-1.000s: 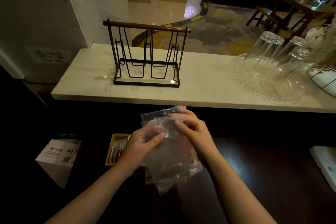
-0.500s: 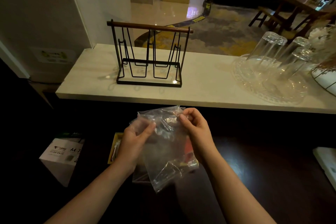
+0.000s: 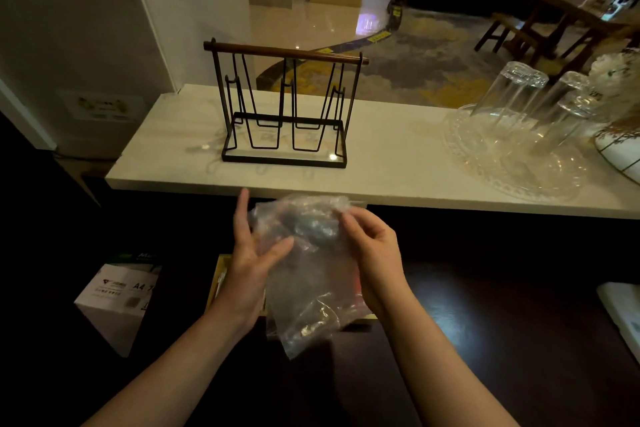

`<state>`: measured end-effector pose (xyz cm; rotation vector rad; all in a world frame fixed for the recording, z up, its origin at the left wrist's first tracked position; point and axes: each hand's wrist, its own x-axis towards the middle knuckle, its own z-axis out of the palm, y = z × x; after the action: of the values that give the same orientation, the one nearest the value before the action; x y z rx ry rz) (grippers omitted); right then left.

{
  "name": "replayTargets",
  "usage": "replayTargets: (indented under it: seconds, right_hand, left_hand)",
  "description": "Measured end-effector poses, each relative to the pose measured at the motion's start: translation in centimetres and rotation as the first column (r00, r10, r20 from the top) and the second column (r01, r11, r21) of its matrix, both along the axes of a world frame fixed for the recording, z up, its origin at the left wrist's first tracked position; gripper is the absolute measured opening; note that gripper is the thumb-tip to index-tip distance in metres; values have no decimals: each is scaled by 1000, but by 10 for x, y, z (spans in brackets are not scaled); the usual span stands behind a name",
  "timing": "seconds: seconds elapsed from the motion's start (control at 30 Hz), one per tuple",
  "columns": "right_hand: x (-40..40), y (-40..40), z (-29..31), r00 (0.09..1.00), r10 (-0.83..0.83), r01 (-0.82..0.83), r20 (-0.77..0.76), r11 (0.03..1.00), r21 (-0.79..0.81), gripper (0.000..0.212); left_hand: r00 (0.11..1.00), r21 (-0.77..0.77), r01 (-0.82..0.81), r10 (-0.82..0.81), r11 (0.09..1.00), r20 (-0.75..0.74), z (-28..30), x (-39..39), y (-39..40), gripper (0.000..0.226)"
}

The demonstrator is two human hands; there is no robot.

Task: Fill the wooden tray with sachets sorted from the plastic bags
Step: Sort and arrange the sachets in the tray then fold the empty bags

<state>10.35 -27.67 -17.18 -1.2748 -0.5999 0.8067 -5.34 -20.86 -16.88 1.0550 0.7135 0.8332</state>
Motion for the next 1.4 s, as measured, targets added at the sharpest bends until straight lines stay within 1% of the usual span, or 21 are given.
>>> replayTargets:
  seconds: [0.07,0.1,0.17,0.2,0.23,0.3,0.4,0.47,0.5,0.6,0.63,0.7,0.77,0.83,0.9,0.97,1.07,1.17,1.27,1.3,1.4]
  right_hand:
    - [-2,5,0,990,-132,133,-42,991,8,14]
    - [-4,7,1,982,-181,182,-45,983,21,15]
    - [-7,9,2,975,-218,220,-47,975,38,18]
    - [-7,10,1,978,-201,203,-52,979,28,21]
    - [-6,10,0,985,-155,156,-69,988,6,33]
    - [0,8,0,989,-14,8,-148,999,-43,60]
    - [14,-3,5,950,212,-233,-229,970,-70,43]
    - [18,-12,5,917,357,-382,-180,915,-131,32]
    - [19,-16,3,913,384,-404,-142,898,-172,26]
    - [17,-17,-5,958,285,-285,-34,929,-235,10]
    - [17,-17,-6,971,235,-237,-35,946,-222,13]
    - [21,-17,-9,982,182,-190,-56,966,-177,22]
    - [24,-18,-8,975,217,-221,-41,962,-159,25]
    - [25,-19,-4,964,265,-267,-34,952,-150,24]
    - [27,-19,0,962,273,-273,-26,949,-160,33]
    - [31,-19,0,962,271,-266,6,947,-181,45]
    - [33,-17,-5,954,276,-242,117,938,-247,51]
    - [31,-11,-13,932,257,-175,254,937,-304,55]
    - [27,-4,-20,905,168,-57,390,958,-280,59]
    - [25,-3,-22,890,139,-22,434,964,-263,60]
    - [21,2,-27,856,68,51,513,975,-214,60]
  left_hand:
    - [992,-63,43,-50,997,-112,-7,0,-4,88]
    - [974,-75,100,-113,992,-194,-11,0,-6,79]
    - [923,-73,211,-224,975,-313,-17,2,-13,49]
    - [911,-64,223,-231,973,-341,-19,3,-16,34]
    - [912,-56,207,-213,977,-349,-19,4,-18,23]
    - [933,-24,141,-140,990,-333,-18,4,-17,17]
    - [949,37,63,-49,997,-313,-11,2,-8,23]
    - [955,47,54,-38,997,-294,-8,0,-3,25]
    - [958,46,68,-52,997,-281,-8,-1,-1,24]
    - [963,-20,169,-169,985,-208,-8,-6,4,33]
    - [957,-40,204,-208,978,-201,-9,-7,5,38]
    - [936,-17,255,-251,967,-246,-8,-7,8,33]
    - [929,15,275,-262,961,-260,-10,-6,10,27]
    - [944,24,254,-243,967,-221,-10,-8,14,28]
    - [960,8,212,-207,977,-187,-9,-10,17,23]
    - [954,-19,206,-205,978,-220,-9,-11,15,43]
    - [949,-37,179,-182,983,-257,-11,-13,14,52]
    - [966,-112,184,-200,977,-166,-10,-14,14,28]
    - [953,-278,246,-284,929,-103,-12,-14,13,30]
    - [941,-320,275,-321,907,-102,-11,-13,11,35]
    - [896,-418,328,-419,847,-146,-19,-14,11,89]
